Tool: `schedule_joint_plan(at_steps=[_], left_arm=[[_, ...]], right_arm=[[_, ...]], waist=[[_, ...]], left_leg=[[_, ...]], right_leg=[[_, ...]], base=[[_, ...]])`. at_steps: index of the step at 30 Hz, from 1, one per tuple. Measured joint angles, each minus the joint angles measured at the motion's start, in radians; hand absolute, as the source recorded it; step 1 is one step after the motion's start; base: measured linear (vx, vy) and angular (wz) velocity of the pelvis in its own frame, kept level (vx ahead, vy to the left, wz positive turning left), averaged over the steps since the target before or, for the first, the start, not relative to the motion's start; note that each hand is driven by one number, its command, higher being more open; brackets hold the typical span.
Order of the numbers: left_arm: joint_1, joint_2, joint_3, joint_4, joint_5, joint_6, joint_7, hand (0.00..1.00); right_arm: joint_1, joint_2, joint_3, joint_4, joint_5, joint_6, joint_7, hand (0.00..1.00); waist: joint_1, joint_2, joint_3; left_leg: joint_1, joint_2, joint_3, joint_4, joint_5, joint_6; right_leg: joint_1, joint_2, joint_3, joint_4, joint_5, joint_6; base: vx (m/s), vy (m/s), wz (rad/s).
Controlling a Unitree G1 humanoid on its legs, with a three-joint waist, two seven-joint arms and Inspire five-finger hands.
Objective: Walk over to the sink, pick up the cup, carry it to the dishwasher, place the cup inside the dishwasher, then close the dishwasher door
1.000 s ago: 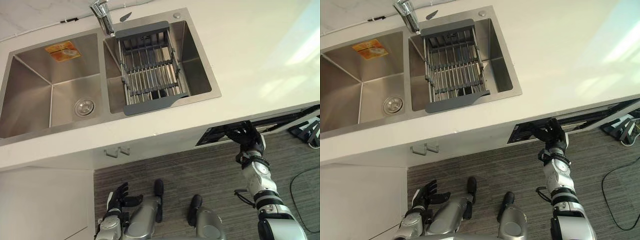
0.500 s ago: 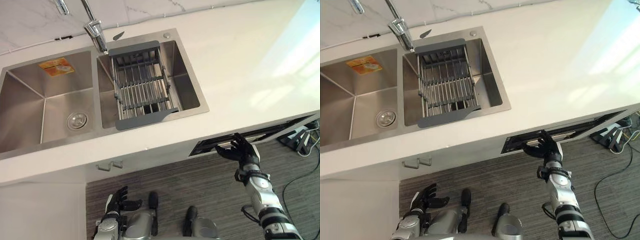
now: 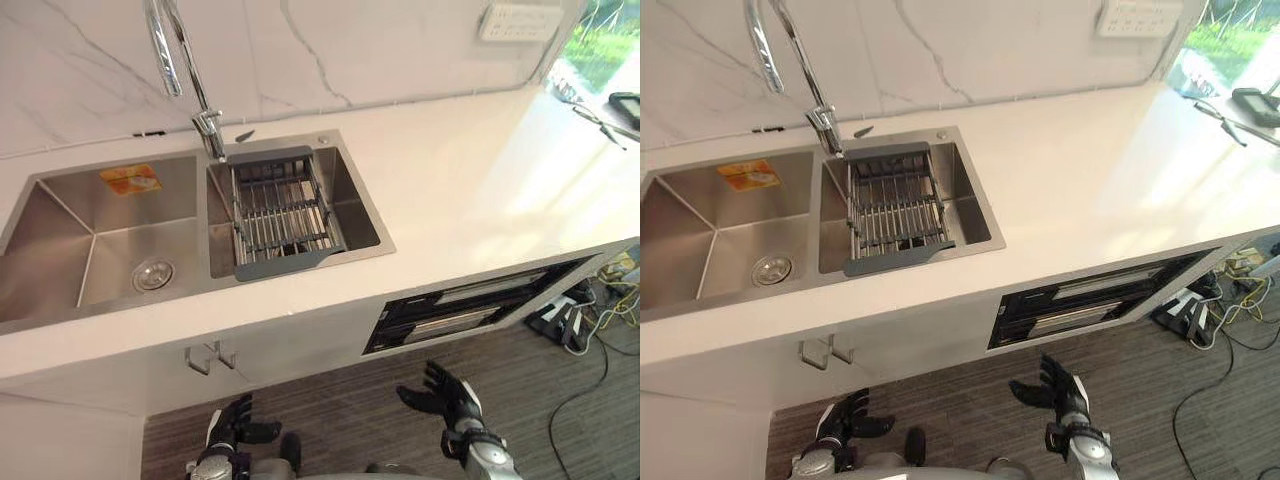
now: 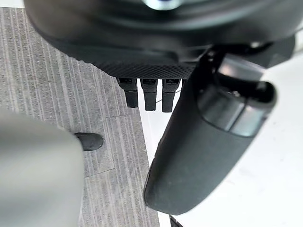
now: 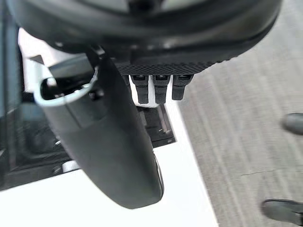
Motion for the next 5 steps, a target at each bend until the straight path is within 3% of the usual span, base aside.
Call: schedule_joint_plan(at_steps=[5], left_arm=[[0.004, -0.004, 0.02, -0.001, -0.013, 0.0, -0.005, 0.9]], right_arm=[[0.0, 0.003, -0.017, 0.059, -0.012, 0.004, -0.014, 0.9]], waist=[[-0.004, 0.001, -0.001]], left_leg=[[-0.002, -0.001, -0.004, -0.005, 0.007, -0.005]], right_leg=[[0.003, 0.0, -0.001, -0.01, 0.009, 0.003]], base=[[-0.11, 0.025, 0.02]])
